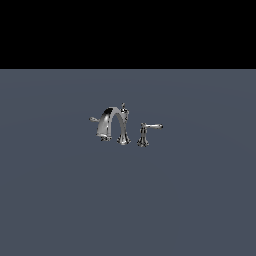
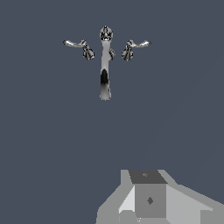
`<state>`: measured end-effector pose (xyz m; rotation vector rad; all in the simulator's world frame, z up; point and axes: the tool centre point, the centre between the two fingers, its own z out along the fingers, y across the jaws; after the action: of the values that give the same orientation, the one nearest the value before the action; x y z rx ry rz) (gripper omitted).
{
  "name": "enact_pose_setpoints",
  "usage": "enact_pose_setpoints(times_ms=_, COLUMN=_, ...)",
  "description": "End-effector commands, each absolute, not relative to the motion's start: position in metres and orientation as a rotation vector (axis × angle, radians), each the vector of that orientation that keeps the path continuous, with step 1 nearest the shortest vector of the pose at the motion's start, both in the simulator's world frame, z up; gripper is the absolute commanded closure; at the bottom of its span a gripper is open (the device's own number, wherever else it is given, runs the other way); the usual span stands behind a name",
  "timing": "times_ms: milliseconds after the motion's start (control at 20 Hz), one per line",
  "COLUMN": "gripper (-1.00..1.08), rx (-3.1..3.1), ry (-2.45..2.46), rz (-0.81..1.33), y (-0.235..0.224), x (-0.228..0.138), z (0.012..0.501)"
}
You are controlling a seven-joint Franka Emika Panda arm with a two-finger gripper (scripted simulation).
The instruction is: Turn on the faucet by rotating a designated handle.
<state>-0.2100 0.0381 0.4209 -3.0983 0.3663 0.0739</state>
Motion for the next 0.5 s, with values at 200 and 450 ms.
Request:
enact_pose_setpoints(times_ms=200, gripper=1.08, rx=-3.057, ry=0.621, rz=0.069, y=0.048, x=-0.175, z=0.385)
enact_pose_setpoints(times_ms=450, gripper=1.08, rx=-3.011, ry=0.816, rz=0.064, y=0.051, x=-0.147, z=0.357)
